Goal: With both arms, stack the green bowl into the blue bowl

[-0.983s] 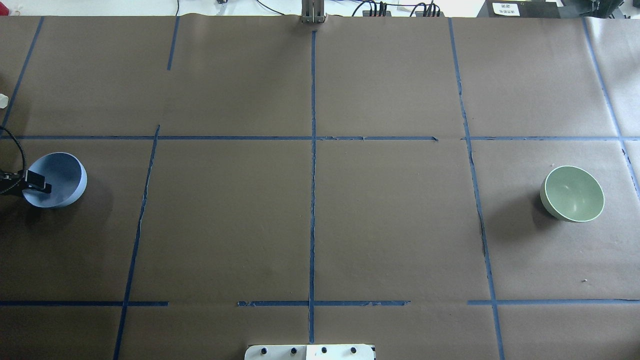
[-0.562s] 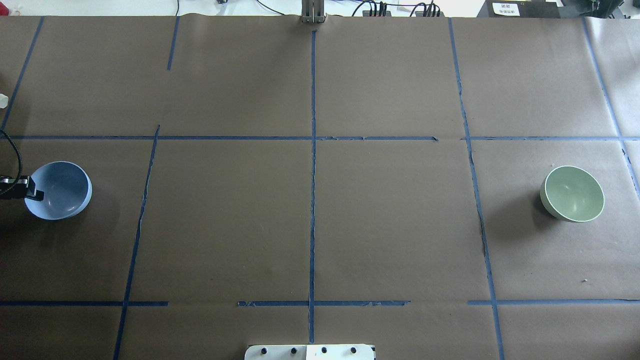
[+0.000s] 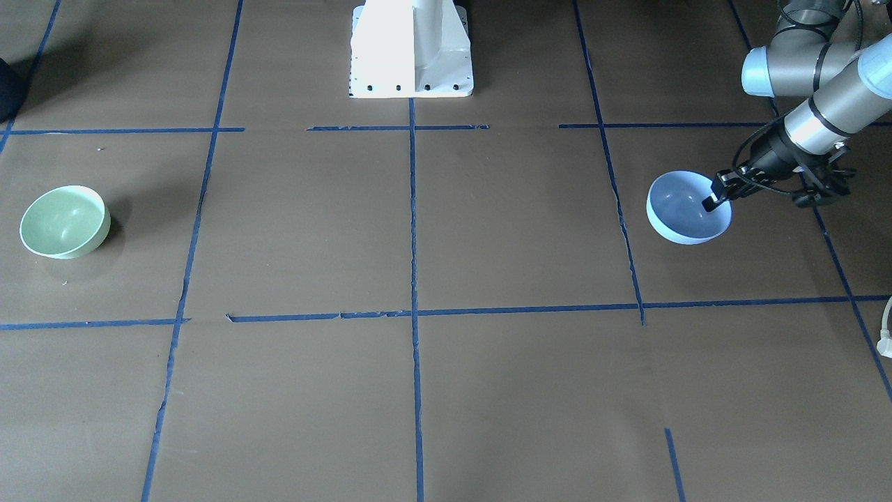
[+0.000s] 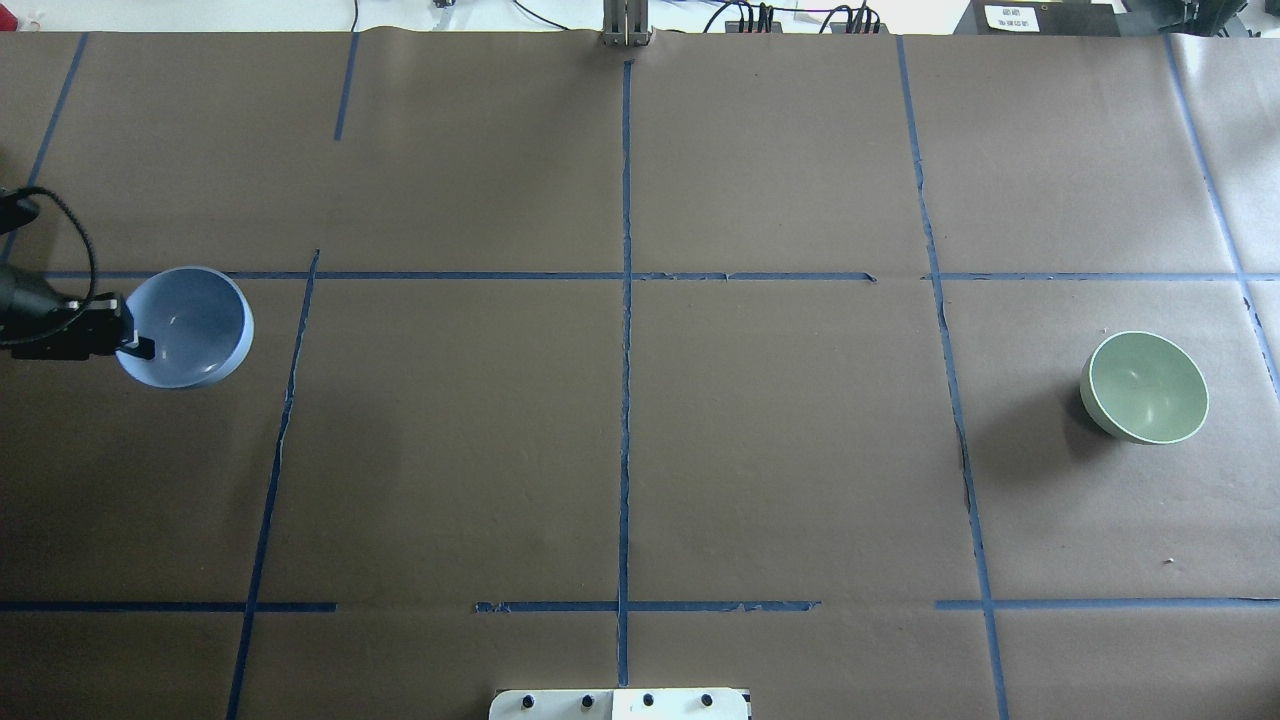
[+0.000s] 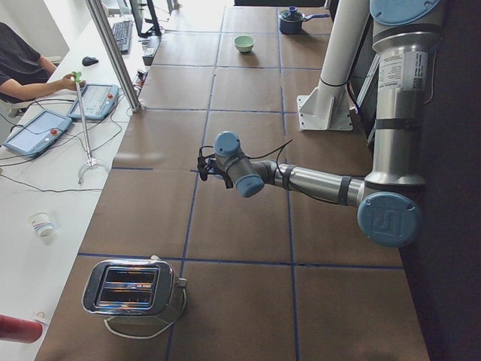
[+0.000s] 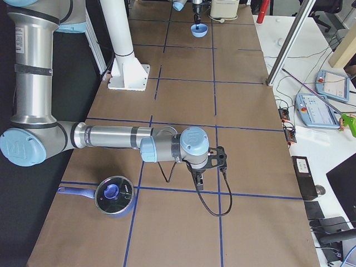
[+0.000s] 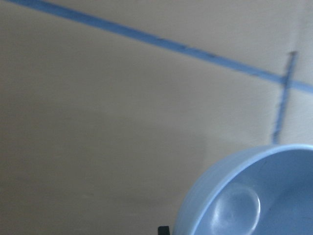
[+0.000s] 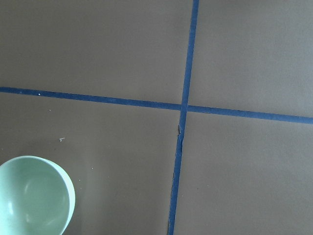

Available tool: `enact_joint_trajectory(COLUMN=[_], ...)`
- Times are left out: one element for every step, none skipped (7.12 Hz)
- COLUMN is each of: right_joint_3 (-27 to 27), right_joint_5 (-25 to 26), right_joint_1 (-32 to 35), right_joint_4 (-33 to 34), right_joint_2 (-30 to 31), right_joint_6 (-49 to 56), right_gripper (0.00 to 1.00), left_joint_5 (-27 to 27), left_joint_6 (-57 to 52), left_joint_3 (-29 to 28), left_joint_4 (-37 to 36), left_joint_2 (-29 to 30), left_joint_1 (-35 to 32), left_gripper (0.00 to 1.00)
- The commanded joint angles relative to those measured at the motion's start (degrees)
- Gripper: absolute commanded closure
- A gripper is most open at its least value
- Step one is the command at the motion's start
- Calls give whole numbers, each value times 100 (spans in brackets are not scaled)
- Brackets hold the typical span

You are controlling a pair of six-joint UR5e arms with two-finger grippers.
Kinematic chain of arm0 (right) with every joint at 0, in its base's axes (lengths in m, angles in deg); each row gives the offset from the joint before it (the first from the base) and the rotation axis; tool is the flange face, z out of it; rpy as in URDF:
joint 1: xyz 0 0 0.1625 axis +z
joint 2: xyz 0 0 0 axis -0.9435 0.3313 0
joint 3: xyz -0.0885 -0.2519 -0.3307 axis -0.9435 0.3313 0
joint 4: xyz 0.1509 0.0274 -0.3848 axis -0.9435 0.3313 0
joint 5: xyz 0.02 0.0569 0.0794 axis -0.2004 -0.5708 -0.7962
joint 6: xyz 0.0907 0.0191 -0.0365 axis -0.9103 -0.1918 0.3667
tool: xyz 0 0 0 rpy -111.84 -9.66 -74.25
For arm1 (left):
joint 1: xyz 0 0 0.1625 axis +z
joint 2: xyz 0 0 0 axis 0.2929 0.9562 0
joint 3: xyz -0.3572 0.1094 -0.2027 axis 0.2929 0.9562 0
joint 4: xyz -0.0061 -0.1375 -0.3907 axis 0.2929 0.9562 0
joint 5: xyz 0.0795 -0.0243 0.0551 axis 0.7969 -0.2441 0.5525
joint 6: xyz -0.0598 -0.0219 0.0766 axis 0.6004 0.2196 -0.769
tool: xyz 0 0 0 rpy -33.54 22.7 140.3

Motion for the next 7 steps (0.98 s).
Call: enact_joint_trajectory(right_joint_3=[-15, -33, -16, -7, -15, -7, 11], right_joint_5=[-15, -24, -15, -15, -15, -41, -111], right_joint_1=[0, 0, 0, 0, 0, 0, 0], right_joint_4=[0, 44, 18, 18, 18, 18, 18], right_joint_2=[-7, -42, -51, -42, -16, 10, 11], right_joint_6=[-8, -9, -9, -17, -17, -17, -17], right_gripper=[0, 0, 0, 0, 0, 0, 0], left_joint_5=[383, 1091, 1481, 1902, 2211, 2240, 2240], left_joint_6=[1177, 1749, 2181, 2342, 2344, 2326, 2300], left_joint_3=[76, -125, -423, -791, -995, -1197, -1286], left_joint_4=[-1579, -1864, -1840, -1744, -1613, -1481, -1471], left_joint_2=[1908, 2631, 3125, 3470, 3569, 3561, 3552], left_joint_1=[1043, 1660, 2119, 2428, 2657, 2677, 2712], left_gripper=[100, 100, 100, 100, 100, 100, 96])
